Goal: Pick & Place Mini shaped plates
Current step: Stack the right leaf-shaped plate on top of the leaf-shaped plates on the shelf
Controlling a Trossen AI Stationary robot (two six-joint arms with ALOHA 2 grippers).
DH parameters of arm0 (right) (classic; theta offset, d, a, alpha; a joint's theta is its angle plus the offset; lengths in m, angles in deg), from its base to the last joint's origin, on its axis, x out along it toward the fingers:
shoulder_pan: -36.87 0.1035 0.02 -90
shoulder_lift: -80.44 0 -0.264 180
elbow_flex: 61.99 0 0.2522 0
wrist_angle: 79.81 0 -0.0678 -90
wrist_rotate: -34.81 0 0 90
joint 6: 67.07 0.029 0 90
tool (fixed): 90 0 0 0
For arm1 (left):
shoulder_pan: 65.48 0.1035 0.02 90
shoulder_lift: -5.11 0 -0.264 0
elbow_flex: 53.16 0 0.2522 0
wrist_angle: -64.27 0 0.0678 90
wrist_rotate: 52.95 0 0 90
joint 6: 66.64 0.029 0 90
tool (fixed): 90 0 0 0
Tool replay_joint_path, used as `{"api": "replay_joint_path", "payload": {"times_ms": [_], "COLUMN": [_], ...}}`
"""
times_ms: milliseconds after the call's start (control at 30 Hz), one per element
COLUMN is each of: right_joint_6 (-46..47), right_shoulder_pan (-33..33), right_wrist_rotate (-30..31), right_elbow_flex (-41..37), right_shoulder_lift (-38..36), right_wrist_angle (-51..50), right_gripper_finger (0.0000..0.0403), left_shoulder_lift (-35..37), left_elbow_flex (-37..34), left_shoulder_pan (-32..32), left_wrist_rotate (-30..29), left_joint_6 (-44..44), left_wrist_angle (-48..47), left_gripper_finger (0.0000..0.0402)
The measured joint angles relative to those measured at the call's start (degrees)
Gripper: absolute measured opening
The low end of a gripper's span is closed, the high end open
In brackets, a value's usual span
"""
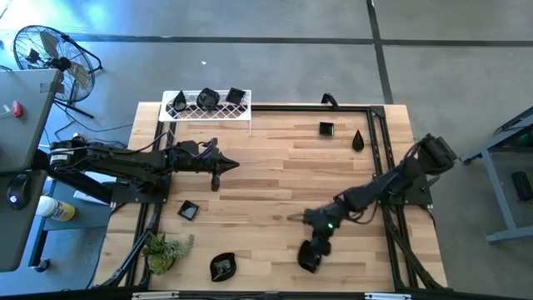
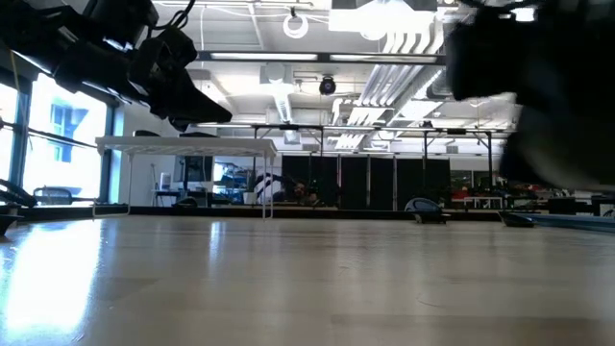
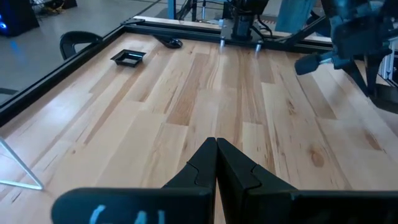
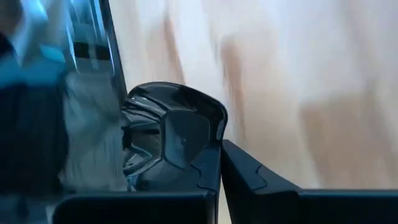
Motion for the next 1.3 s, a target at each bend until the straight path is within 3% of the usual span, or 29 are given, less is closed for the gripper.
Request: {"api": "replay_joint_path", "payload": {"times_ms": [200, 433, 667, 1033, 1200, 1300], "right_joint_6": [-3.6, -14.7, -19.6, -22.6, -29.1, -36.7], "right_shoulder_pan": [-11.3, -24.0, -32.7, -38.6, -39.0, -38.5], "right_wrist_rotate": [4.5, 7.9, 6.5, 8.4, 6.2, 6.9], "right_elbow_flex": [5.7, 14.3, 22.8, 25.6, 25.6, 24.8], "right_shoulder_lift": [3.3, 13.6, 23.7, 27.8, 24.7, 20.2], "right_wrist_angle": [0.5, 4.1, 8.3, 13.2, 11.6, 8.8], "right_gripper_finger": [0.0005, 0.0010, 0.0011, 0.0031, 0.0074, 0.0078], "left_shoulder_lift": [0.0, 0.0, 0.0, 0.0, 0.0, 0.0], "left_elbow_flex": [0.0, 0.0, 0.0, 0.0, 0.0, 0.0], "left_shoulder_pan": [0.0, 0.0, 0.0, 0.0, 0.0, 0.0], "left_wrist_rotate": [0.0, -0.2, -0.2, -0.1, 0.1, 0.7], "left_joint_6": [0.8, 1.1, 1.3, 1.1, -1.1, -4.6], "left_wrist_angle": [0.0, -2.2, -5.0, -6.9, -7.3, -8.0], "left_gripper_finger": [0.0001, 0.0001, 0.0001, 0.0001, 0.0001, 0.0001]}}
